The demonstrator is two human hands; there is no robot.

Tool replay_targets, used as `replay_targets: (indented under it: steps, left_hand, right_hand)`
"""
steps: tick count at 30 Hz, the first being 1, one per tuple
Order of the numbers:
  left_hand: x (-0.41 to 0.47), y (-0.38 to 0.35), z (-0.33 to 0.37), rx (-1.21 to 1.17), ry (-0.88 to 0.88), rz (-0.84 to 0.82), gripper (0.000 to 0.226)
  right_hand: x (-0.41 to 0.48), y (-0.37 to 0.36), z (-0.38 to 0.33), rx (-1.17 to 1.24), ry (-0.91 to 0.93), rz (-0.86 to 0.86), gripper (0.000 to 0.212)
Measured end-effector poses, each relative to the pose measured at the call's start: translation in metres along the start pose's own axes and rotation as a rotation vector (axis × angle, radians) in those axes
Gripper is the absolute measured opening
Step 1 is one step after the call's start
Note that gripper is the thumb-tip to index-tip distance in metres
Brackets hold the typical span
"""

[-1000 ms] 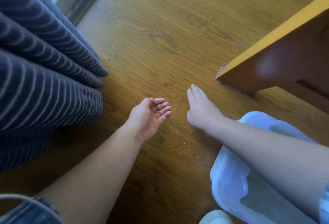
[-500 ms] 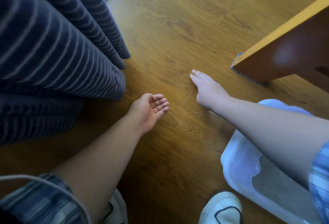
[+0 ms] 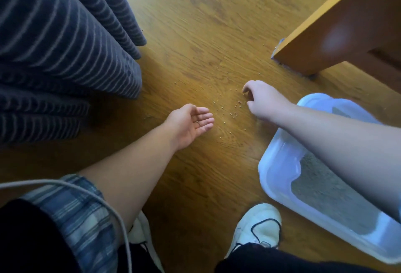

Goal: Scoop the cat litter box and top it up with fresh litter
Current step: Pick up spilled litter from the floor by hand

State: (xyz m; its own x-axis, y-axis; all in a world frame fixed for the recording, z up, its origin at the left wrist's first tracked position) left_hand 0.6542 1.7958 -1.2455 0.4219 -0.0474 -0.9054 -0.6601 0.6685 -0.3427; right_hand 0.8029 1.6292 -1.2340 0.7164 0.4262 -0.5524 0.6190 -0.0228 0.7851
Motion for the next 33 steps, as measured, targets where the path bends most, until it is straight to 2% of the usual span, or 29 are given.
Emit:
replay_targets:
  steps: [3,7,13,23,25,28,31,33]
  left_hand:
    - [0.002,-0.004,-0.003,0.0,0.003,-0.001,0.034]
    - [0.003,-0.007,-0.009,0.02,0.011,0.014,0.033]
    - [0.001,-0.005,-0.018,0.02,0.028,0.009,0.034]
    - [0.0,-0.001,-0.02,0.033,0.059,-0.037,0.039]
    - [0.0,0.0,-0.02,0.027,0.061,-0.047,0.04]
    - [0.001,-0.001,-0.021,0.01,0.065,-0.061,0.041]
    - [0.001,-0.007,-0.023,-0.033,0.068,-0.073,0.041]
    - [0.002,-0.01,-0.026,-0.044,0.069,-0.071,0.04]
  right_hand:
    - [-0.004,-0.016,-0.005,-0.01,0.045,-0.048,0.029]
    - [-0.004,-0.025,-0.013,-0.007,0.091,-0.003,0.023]
    - [-0.003,-0.028,-0.015,-0.065,0.065,0.047,0.001]
    - [-0.004,-0.029,-0.018,-0.154,0.061,-0.015,0.009]
    - [-0.006,-0.028,-0.023,-0.118,0.073,-0.021,0.008]
    - [-0.016,-0.022,-0.042,0.068,0.164,0.004,0.006]
    - [-0.037,-0.02,-0.069,0.211,0.279,-0.048,0.012]
    - [-0.04,-0.018,-0.068,0.222,0.274,-0.028,0.018]
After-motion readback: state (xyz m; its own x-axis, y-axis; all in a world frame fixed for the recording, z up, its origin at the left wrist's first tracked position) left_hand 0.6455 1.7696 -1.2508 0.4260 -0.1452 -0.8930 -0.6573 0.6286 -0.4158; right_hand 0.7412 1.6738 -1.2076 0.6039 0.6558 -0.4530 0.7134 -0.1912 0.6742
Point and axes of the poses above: each hand's wrist, its own x-axis towards the middle knuckle, its own y-axis out of the back of the hand, z = x × y, the point moved 6 cm from there along x, towards the middle knuckle, and after that the axes turned 1 degree about -x, right-handed, at the moved point
